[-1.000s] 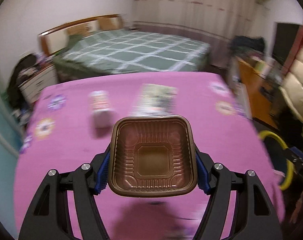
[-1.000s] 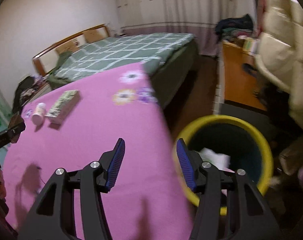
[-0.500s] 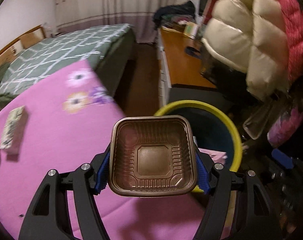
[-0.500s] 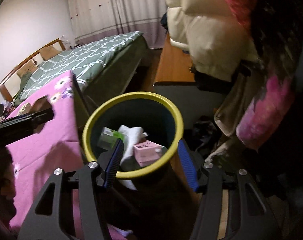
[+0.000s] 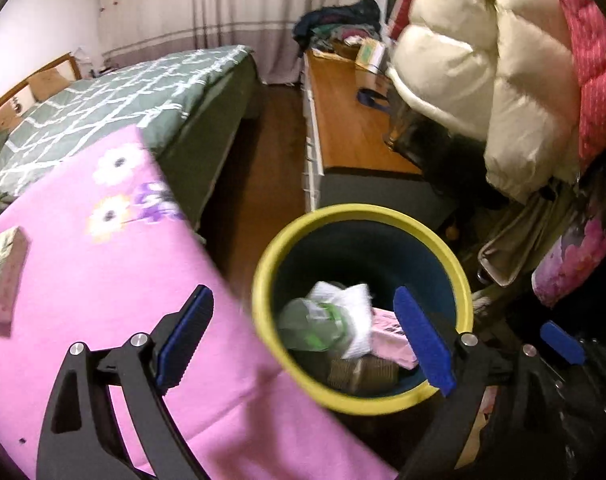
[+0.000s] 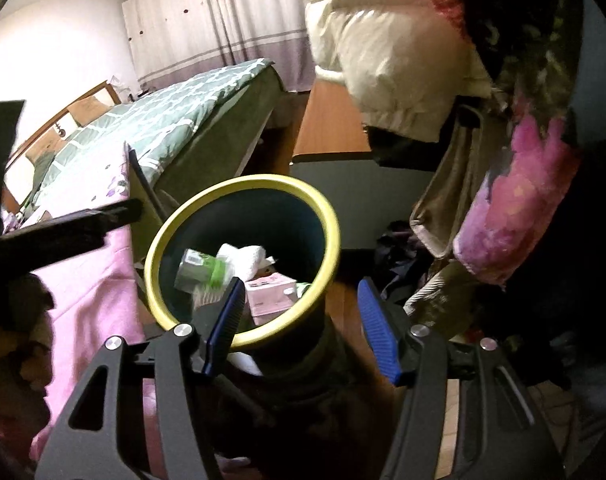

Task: Collect trash
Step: 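Carry the brown tray over the yellow bin and open the left gripper, then move the right gripper to the patterned tea box and grasp it, then carry the tea box over the yellow bin and open the right gripper, then move the left gripper to the white supplement bottle and grasp it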

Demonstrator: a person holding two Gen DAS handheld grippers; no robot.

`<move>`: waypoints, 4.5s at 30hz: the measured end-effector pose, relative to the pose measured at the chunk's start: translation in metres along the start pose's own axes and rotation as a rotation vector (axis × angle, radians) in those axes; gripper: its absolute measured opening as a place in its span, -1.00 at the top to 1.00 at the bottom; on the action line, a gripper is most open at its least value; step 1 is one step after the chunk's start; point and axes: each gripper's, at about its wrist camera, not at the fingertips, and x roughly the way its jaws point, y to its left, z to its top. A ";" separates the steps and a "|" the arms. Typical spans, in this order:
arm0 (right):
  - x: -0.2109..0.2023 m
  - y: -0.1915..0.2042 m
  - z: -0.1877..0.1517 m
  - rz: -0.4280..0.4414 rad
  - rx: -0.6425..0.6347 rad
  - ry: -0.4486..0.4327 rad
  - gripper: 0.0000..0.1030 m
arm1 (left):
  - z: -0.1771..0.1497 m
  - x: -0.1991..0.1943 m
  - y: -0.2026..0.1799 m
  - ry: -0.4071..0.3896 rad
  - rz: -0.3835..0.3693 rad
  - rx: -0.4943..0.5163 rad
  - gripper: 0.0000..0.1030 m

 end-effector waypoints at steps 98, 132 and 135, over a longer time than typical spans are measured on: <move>0.053 0.258 0.038 0.063 -0.210 0.057 -0.32 | -0.161 -0.157 0.393 -0.231 0.625 -0.510 -0.90; 0.104 0.328 0.051 0.227 -0.341 0.049 -0.57 | -0.160 -0.145 0.390 -0.178 0.649 -0.500 -0.90; 0.104 0.343 0.045 0.264 -0.382 0.050 -0.57 | -0.154 -0.140 0.390 -0.149 0.609 -0.521 -0.90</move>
